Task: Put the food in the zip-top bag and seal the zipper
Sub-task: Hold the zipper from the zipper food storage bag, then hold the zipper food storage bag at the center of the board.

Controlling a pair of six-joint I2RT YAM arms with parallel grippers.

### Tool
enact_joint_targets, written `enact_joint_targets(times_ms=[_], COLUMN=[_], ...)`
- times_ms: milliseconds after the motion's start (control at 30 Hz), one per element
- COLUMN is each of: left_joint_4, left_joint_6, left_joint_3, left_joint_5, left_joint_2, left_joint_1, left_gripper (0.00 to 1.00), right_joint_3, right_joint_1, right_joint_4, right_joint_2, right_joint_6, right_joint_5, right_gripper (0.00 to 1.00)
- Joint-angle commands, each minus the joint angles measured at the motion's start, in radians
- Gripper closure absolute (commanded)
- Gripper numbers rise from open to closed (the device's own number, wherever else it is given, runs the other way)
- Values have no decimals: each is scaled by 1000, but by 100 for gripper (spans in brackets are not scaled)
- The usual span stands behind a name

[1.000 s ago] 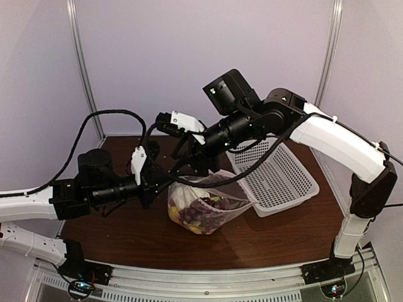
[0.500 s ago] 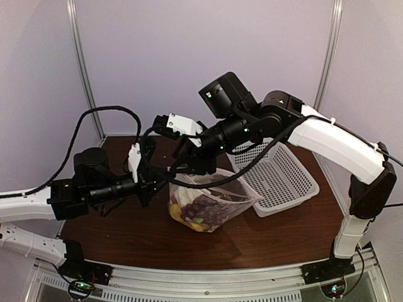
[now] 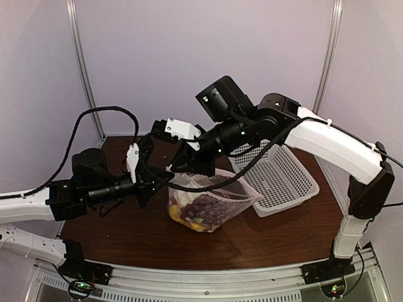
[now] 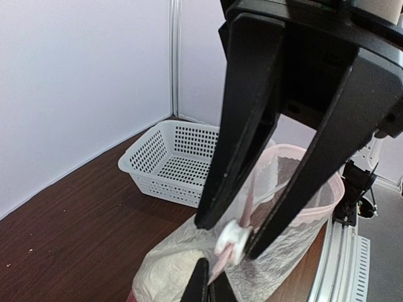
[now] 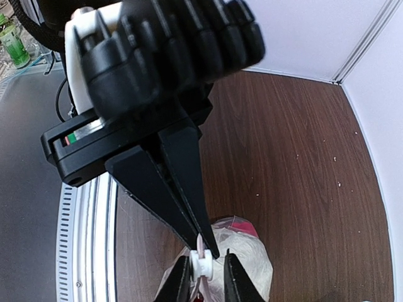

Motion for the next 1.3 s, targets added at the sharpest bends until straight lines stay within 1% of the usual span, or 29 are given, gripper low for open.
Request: enact_joint_targets(times_ms=[0, 133, 300, 433, 500, 567, 700, 800, 833, 867, 967, 1033, 1067, 1100, 1133, 1267], left_joint_4=[96, 96, 97, 100, 100, 100, 94, 92, 88, 86, 77, 69, 64, 63, 62, 72], left_joint_6=[-10, -9, -7, -6, -5, -5, -2, 0, 0, 3, 22, 41, 51, 59, 67, 89], left_joint_3=[-2, -4, -5, -7, -6, -5, -4, -5, -5, -5, 3, 11, 15, 17, 18, 20], left_joint_5=[-8, -9, -12, -13, -11, -11, -17, -30, -39, -45, -38, -29, -25, -18, -11, 30], left_joint_2=[-26, -25, -26, -25, -23, -22, -24, -26, -24, -22, -9, 0, 5, 10, 14, 29], left_joint_1=[6, 6, 6, 7, 6, 6, 6, 6, 6, 6, 6, 6, 6, 6, 6, 6], left_gripper=[100, 100, 100, 100, 100, 100, 100, 100, 98, 90, 77, 73, 73, 74, 76, 92], right_joint_3=[-11, -10, -7, -4, 1, 3, 4, 6, 5, 4, 2, 1, 0, 0, -2, -3], right_joint_1=[8, 7, 7, 11, 12, 13, 15, 15, 15, 16, 16, 15, 16, 15, 16, 17], right_joint_4=[-15, -19, -21, -31, -35, -35, -35, -35, -34, -34, -34, -36, -36, -36, -36, -36], right_joint_2=[5, 11, 14, 23, 28, 31, 32, 30, 27, 25, 21, 16, 14, 13, 12, 12], right_joint_6=[-8, -10, -11, -17, -16, -18, -21, -22, -22, -23, -28, -31, -32, -32, -32, -34], right_joint_5=[28, 22, 21, 10, 9, 9, 16, 24, 25, 25, 25, 18, 12, 7, 5, 11], right_gripper=[80, 80, 88, 84, 85, 88, 100, 100, 100, 100, 100, 100, 100, 100, 100, 100])
